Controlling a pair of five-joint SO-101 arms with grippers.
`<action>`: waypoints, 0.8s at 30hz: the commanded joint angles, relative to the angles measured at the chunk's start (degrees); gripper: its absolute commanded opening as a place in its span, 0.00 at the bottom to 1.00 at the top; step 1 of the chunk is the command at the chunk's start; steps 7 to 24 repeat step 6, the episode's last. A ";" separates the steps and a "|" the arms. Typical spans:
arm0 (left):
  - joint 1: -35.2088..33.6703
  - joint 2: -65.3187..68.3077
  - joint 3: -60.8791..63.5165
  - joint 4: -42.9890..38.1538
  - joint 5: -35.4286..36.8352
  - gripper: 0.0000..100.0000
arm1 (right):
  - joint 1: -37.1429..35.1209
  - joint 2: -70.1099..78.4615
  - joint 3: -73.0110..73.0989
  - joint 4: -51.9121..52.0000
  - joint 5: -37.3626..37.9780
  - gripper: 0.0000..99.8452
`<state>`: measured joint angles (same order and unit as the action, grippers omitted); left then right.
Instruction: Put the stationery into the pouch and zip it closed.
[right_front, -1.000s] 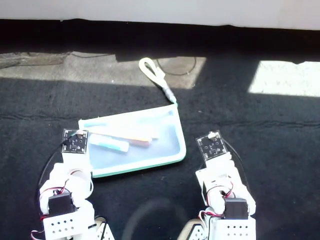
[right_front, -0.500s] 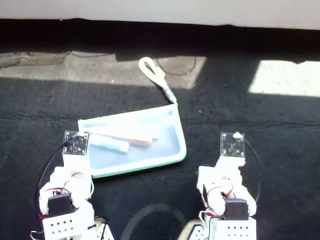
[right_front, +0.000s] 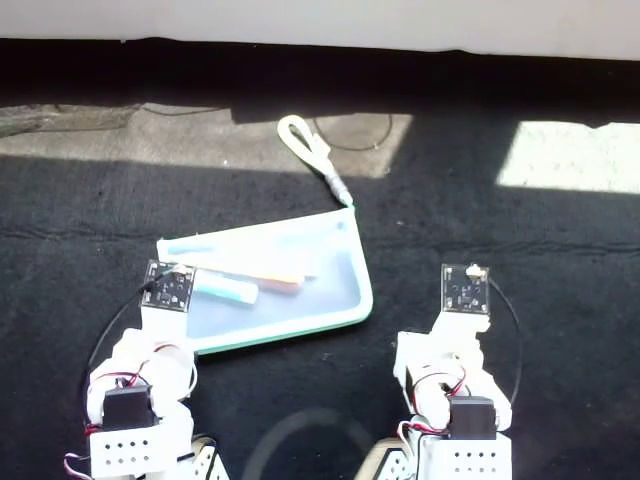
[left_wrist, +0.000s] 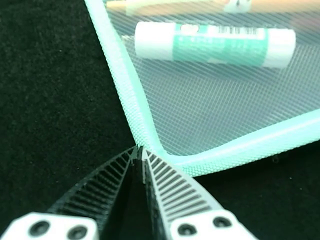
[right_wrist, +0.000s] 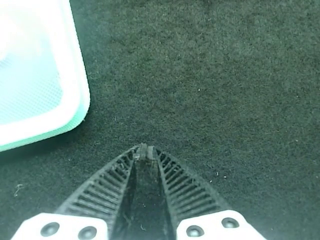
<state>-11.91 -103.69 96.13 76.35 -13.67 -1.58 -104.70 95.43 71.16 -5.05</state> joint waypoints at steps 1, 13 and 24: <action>2.33 -0.31 1.01 0.44 0.26 0.01 | 0.57 -0.40 8.22 0.31 -0.53 0.01; 2.24 -0.31 1.01 0.44 0.18 0.01 | 0.57 -0.40 8.22 0.31 -0.53 0.01; 2.24 -0.31 1.01 0.44 0.18 0.01 | 0.57 -0.40 8.22 0.31 -0.53 0.01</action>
